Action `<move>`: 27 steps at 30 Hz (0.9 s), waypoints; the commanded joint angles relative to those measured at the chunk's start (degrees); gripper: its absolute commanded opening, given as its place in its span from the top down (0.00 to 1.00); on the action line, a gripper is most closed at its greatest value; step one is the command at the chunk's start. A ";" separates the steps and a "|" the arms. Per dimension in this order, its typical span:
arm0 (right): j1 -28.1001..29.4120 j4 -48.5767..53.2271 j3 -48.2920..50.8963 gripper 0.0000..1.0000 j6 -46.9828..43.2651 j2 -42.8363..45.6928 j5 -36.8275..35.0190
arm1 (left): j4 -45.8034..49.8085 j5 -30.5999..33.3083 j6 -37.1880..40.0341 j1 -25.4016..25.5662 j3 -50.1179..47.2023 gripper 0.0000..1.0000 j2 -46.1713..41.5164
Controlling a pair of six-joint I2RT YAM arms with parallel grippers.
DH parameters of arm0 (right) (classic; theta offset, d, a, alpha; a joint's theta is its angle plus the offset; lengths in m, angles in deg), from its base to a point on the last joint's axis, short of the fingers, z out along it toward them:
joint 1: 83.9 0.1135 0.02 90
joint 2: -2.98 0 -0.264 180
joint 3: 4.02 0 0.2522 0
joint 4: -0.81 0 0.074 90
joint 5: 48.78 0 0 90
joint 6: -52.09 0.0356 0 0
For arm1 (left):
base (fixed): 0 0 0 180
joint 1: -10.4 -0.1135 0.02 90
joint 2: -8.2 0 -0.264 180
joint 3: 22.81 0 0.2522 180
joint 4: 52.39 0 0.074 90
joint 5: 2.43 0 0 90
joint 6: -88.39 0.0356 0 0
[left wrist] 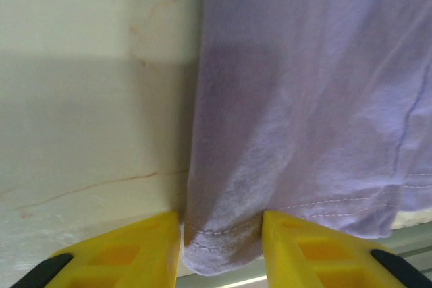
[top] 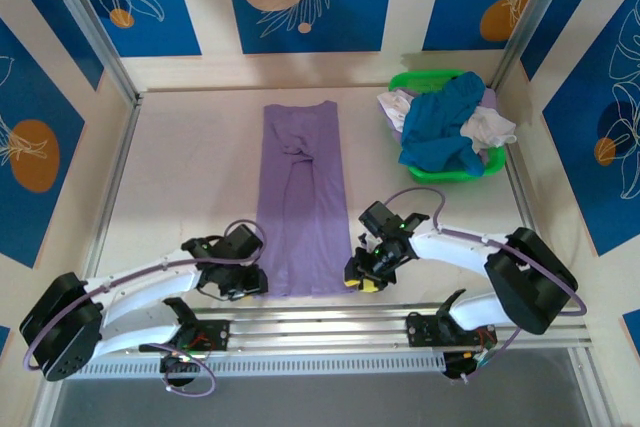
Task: Fold and stack the t-shirts
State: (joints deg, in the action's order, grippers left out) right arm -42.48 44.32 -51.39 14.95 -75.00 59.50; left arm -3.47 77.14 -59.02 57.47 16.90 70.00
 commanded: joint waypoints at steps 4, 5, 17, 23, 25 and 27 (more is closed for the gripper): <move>0.41 -1.16 0.56 0.61 -0.19 -1.95 2.98 | -3.50 1.55 -4.18 1.38 -1.65 0.68 -0.19; 0.40 -1.30 0.55 0.62 -0.28 -2.21 3.20 | -4.29 1.59 -4.28 1.36 -1.65 0.69 -0.19; -0.12 -1.11 -0.18 1.00 -1.22 -1.06 3.19 | -6.64 1.72 -4.66 1.39 2.45 0.94 0.10; -2.32 1.21 -3.43 1.00 -1.86 4.03 1.76 | -6.78 2.55 -3.26 0.60 8.27 0.97 2.08; -4.21 1.58 -5.31 1.00 -2.63 4.54 1.84 | -5.71 2.45 -1.34 -0.61 11.15 0.97 4.12; -6.45 1.96 -7.72 1.00 -3.80 3.89 2.47 | -4.98 2.16 0.78 -2.17 14.21 0.98 6.52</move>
State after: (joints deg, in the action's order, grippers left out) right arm -46.82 44.76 -55.67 13.10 -71.59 61.14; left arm -9.04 78.71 -61.44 56.93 27.13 74.22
